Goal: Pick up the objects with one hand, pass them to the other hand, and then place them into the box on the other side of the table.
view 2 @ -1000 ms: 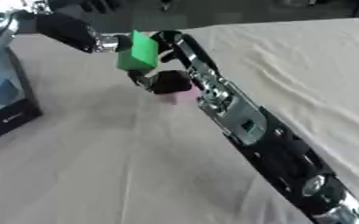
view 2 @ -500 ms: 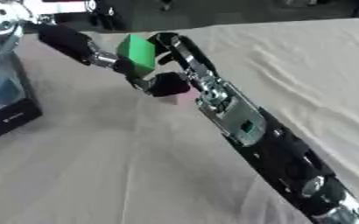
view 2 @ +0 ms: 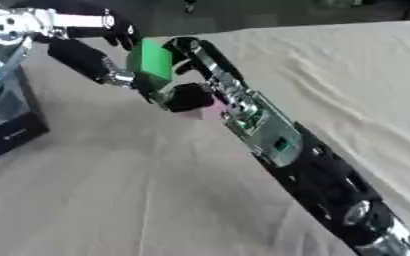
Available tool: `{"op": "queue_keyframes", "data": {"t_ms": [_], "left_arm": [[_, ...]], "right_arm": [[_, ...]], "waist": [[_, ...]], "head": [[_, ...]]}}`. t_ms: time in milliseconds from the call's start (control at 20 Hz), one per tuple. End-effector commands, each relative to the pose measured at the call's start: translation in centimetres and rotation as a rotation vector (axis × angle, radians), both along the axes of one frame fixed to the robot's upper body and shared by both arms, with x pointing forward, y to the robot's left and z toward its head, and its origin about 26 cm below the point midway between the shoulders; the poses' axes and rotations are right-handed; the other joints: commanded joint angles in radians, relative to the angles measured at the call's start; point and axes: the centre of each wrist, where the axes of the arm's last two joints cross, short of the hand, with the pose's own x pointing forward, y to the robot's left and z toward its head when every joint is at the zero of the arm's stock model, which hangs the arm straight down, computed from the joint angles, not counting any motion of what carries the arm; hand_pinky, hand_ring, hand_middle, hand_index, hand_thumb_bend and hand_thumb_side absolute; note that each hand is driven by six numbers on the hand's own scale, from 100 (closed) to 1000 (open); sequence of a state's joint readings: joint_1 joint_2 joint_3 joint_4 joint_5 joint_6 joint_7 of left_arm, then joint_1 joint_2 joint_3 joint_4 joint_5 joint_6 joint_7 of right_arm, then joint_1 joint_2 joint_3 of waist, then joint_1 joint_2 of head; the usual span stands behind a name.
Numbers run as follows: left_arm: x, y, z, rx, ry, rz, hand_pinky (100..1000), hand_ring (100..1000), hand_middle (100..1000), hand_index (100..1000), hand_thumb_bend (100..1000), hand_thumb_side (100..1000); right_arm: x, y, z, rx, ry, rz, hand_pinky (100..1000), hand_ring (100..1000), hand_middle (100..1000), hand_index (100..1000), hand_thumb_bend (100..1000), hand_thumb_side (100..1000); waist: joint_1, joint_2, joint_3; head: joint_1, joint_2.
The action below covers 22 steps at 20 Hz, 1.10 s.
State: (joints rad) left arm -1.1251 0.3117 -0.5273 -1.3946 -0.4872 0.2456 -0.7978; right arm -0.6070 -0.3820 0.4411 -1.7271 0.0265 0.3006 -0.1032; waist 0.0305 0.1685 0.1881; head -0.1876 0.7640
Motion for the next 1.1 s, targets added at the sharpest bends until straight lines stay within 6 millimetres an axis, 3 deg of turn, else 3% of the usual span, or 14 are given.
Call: {"op": "queue_keyframes", "data": {"t_ms": [50, 350, 550, 600, 850, 1000, 1100], "left_arm": [[-0.19, -0.25, 0.79, -0.012, -0.039, 0.005, 900, 856, 788, 843, 425, 581], [-0.11, -0.44, 0.58, -0.010, -0.042, 0.021, 890, 844, 765, 818, 319, 461], [-0.16, -0.54, 0.42, -0.020, -0.044, 0.025, 890, 844, 765, 818, 319, 461], [-0.18, -0.55, 0.44, -0.021, -0.045, 0.025, 852, 795, 671, 711, 110, 317], [-0.65, -0.78, 0.44, -0.046, -0.092, 0.017, 823, 744, 582, 616, 100, 169], [-0.81, -0.82, 0.42, -0.052, -0.120, 0.021, 812, 706, 530, 540, 100, 166], [-0.99, -0.89, 0.56, -0.049, -0.144, 0.022, 797, 680, 501, 495, 100, 116]], "right_arm": [[-0.33, 0.28, 1.15, -0.002, -0.036, 0.027, 709, 729, 501, 475, 130, 100], [-0.40, 0.27, 1.31, -0.011, -0.036, 0.039, 709, 729, 501, 475, 133, 100], [-0.41, 0.29, 1.25, -0.017, -0.036, 0.041, 709, 729, 501, 475, 133, 100], [-0.41, 0.30, 1.24, -0.018, -0.036, 0.041, 707, 727, 501, 477, 136, 100], [-0.44, 0.37, 1.04, -0.030, -0.035, 0.047, 706, 736, 504, 483, 134, 100], [-0.41, 0.36, 0.92, -0.032, -0.030, 0.042, 702, 746, 534, 516, 216, 100], [-0.39, 0.30, 0.94, -0.035, -0.037, 0.035, 708, 757, 565, 548, 287, 100]], "waist": [[0.007, -0.023, 0.000], [0.009, -0.024, 0.001], [0.009, -0.024, 0.001], [0.008, -0.024, 0.001], [0.007, -0.022, 0.001], [0.008, -0.022, 0.001], [0.009, -0.023, 0.000]], "head": [[0.000, 0.006], [0.002, 0.006], [0.003, 0.006], [0.003, 0.006], [0.005, 0.006], [0.005, 0.006], [0.004, 0.006]]}}
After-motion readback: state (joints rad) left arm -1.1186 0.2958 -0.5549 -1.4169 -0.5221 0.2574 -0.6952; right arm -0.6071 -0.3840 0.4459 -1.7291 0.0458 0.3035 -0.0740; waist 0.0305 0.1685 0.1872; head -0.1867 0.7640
